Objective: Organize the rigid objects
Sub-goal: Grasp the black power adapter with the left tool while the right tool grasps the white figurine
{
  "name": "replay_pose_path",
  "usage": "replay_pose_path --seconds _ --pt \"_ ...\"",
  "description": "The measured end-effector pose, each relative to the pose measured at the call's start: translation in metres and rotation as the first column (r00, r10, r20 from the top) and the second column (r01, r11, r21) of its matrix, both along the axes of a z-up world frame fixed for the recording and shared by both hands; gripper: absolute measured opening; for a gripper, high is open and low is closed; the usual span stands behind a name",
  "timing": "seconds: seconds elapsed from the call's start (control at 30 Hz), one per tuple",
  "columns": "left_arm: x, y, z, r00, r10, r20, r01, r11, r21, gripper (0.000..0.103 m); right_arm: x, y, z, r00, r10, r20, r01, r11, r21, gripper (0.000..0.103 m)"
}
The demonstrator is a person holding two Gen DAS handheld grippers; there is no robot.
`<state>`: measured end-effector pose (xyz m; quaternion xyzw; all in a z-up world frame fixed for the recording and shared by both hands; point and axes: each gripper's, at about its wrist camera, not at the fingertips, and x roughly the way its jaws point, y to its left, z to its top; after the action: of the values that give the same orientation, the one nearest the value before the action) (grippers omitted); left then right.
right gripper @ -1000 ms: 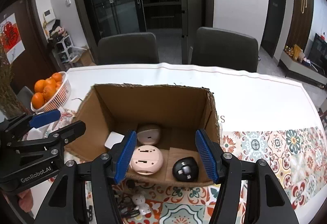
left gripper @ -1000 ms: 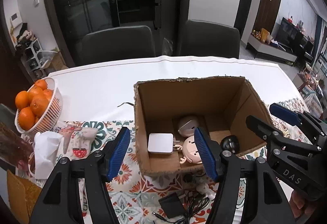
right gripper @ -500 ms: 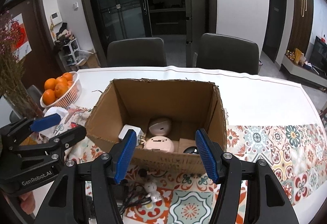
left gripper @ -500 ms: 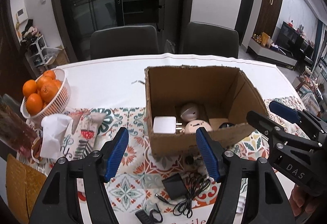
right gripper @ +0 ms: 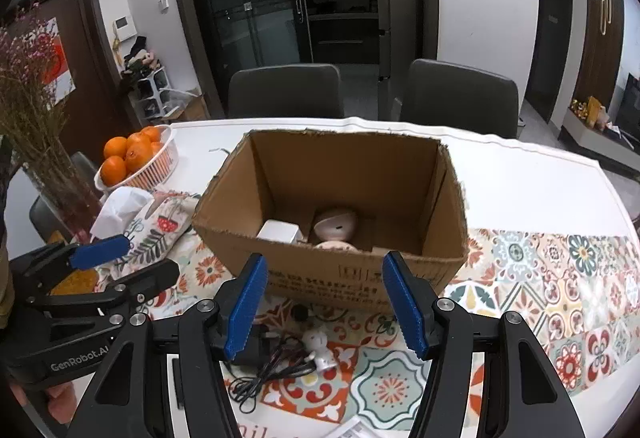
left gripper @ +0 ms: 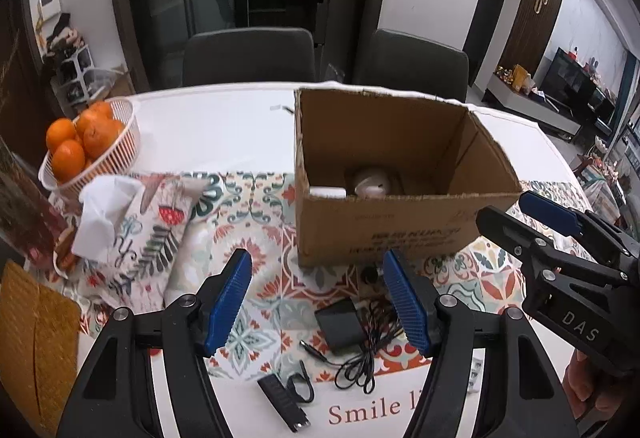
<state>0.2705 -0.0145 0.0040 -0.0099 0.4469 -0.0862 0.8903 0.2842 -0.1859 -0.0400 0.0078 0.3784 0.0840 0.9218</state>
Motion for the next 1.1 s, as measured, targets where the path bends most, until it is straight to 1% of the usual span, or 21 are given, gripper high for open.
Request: replay_pose_path --seconds 0.2,0.3,0.4,0.6,0.77,0.97,1.1 --pt "-0.004 0.001 -0.018 0.998 0.003 -0.059 -0.003 1.0 -0.001 0.067 0.002 -0.001 -0.02 0.998 0.018 -0.057 -0.016 0.999 0.031 0.061" --pt "-0.005 0.002 -0.029 0.995 -0.005 -0.103 0.002 1.0 -0.025 0.067 0.004 0.0 -0.03 0.996 0.024 -0.083 -0.021 0.999 0.04 0.061" --pt "-0.003 0.002 -0.038 0.991 -0.003 -0.137 -0.001 1.0 -0.024 0.067 0.007 0.0 -0.039 0.993 0.037 -0.114 -0.031 0.998 0.054 0.061" --pt "0.006 0.002 -0.061 0.973 0.008 -0.229 -0.018 0.999 -0.045 0.067 0.017 0.0 -0.059 0.982 0.051 -0.184 -0.036 0.996 0.083 0.061" --pt "0.011 0.002 -0.077 0.958 0.016 -0.286 -0.038 0.997 -0.071 0.066 0.027 -0.001 -0.075 0.97 0.054 -0.236 -0.031 0.994 0.102 0.061" --pt "0.014 -0.002 -0.092 0.947 0.036 -0.32 -0.066 0.994 -0.082 0.062 0.035 -0.002 -0.093 0.951 0.088 -0.296 -0.047 0.989 0.143 0.06" --pt "0.015 -0.007 -0.103 0.938 0.043 -0.343 -0.08 0.992 -0.093 0.06 0.04 -0.006 -0.108 0.938 0.096 -0.333 -0.037 0.983 0.179 0.059"
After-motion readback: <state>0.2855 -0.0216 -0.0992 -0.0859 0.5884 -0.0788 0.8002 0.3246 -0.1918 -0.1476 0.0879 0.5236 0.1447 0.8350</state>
